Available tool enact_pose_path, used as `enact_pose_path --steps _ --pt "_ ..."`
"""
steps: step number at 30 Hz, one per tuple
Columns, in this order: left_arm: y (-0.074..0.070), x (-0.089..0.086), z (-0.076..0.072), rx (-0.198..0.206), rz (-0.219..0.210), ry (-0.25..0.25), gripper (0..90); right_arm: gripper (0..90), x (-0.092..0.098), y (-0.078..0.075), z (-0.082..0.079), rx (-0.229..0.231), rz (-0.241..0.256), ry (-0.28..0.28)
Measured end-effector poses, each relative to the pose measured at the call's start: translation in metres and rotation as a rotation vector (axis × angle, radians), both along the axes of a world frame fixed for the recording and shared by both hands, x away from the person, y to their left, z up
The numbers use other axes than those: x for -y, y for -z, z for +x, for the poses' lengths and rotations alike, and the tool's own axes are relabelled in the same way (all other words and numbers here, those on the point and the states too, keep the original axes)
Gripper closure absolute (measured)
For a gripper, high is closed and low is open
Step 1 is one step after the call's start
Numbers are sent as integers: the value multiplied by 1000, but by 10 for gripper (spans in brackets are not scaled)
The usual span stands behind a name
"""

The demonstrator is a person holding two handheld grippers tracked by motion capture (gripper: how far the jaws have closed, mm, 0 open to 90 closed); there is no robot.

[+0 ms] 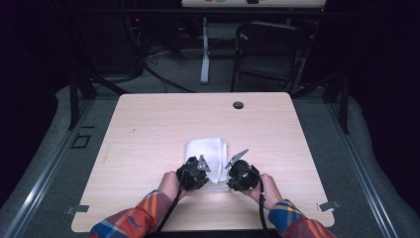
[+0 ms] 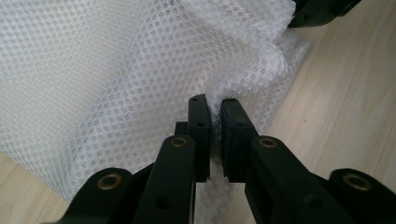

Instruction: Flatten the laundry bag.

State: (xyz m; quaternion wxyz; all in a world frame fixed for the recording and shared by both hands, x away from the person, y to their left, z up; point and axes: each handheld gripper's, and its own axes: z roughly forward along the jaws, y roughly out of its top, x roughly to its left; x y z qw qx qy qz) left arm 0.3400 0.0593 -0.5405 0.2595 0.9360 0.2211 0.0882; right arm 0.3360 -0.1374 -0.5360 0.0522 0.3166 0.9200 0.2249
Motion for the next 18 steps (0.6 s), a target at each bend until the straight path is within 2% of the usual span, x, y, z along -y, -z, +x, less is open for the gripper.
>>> enact_pose_path --steps 7,8,9,11,18 --pt "-1 -2 1 12 -15 -15 840 899 -14 10 5 28 -6 -14" --pt "-2 -3 1 14 -19 -20 841 900 -16 13 4 35 12 6" --pt "-2 -3 1 7 -29 -23 841 900 -16 13 6 36 -3 -5" --pt "-4 -4 2 2 -40 -29 842 900 -16 16 8 28 -3 2" --pt "-6 -6 0 21 -47 -33 840 900 -13 19 8 37 13 -13"
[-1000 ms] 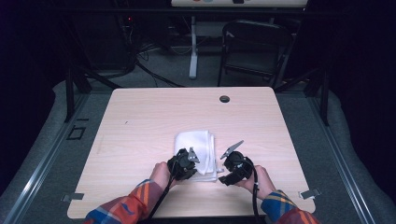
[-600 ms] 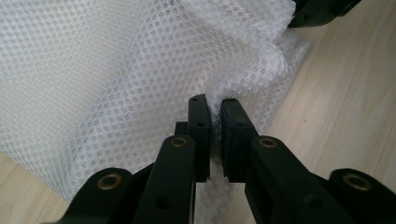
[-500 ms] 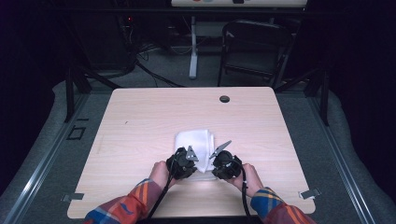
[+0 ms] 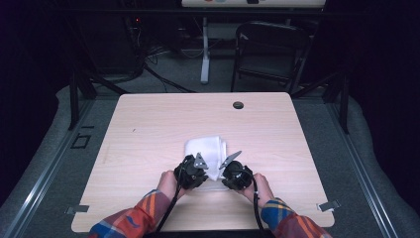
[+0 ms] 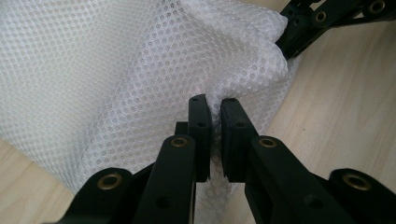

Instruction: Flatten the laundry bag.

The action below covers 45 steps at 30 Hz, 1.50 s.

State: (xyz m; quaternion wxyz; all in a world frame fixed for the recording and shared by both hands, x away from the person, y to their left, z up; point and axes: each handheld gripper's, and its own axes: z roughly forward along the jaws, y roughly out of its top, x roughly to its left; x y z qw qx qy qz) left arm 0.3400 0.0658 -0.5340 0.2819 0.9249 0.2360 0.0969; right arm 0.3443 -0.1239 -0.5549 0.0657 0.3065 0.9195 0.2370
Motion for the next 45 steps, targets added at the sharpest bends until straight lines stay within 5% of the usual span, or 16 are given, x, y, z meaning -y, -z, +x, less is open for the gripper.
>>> enact_pose_path --steps 11,45 --pt "-5 -3 -3 56 -13 -28 840 900 1 0 0 1 3 -9" --pt "-25 -34 -4 108 -59 -184 840 900 0 1 -3 31 -5 -28"
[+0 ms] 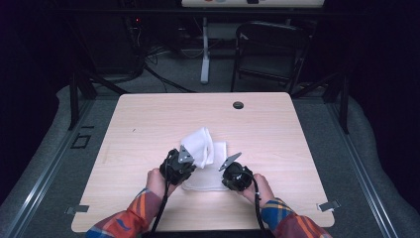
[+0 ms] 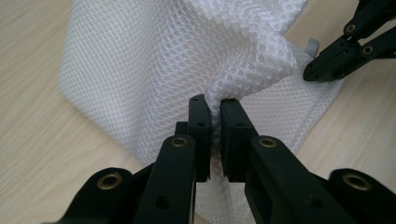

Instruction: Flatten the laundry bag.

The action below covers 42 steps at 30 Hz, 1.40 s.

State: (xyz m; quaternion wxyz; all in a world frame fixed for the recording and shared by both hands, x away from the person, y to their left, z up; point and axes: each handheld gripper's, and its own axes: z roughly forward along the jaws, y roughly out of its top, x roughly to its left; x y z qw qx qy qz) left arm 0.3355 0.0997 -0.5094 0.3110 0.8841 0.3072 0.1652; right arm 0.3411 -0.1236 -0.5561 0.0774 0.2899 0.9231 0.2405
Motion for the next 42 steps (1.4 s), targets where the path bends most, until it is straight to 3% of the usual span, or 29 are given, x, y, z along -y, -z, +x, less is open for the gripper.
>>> enact_pose_path --steps 7,28,42 --pt "-4 -11 0 2 -4 -28 840 900 0 0 0 2 -6 -1" --pt "-5 -38 -2 -51 5 -91 840 900 1 0 0 2 5 0" --pt "2 -51 -3 -74 42 -135 847 900 2 1 0 5 13 2"
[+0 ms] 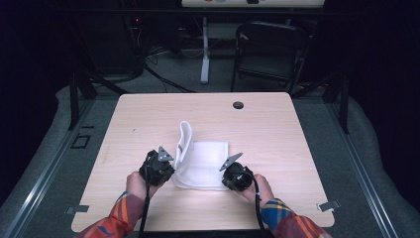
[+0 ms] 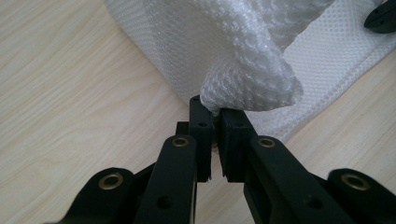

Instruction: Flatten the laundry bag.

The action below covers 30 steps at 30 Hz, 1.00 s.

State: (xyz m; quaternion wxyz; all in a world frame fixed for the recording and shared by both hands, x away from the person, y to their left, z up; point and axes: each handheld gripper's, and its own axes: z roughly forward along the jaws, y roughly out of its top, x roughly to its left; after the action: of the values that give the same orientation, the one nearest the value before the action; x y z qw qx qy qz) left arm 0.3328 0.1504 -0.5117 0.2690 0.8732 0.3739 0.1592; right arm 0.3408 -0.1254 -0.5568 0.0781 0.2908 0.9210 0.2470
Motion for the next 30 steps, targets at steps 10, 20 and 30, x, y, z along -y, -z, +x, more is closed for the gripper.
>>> enact_pose_path --steps 10,20,30 --pt "4 -9 -1 -30 21 -16 859 900 2 1 1 -10 18 1" --pt "7 -19 1 -69 25 -33 860 900 1 -1 2 -18 1 -3" --pt "11 -29 3 -114 16 -56 859 900 2 0 3 -21 11 3"
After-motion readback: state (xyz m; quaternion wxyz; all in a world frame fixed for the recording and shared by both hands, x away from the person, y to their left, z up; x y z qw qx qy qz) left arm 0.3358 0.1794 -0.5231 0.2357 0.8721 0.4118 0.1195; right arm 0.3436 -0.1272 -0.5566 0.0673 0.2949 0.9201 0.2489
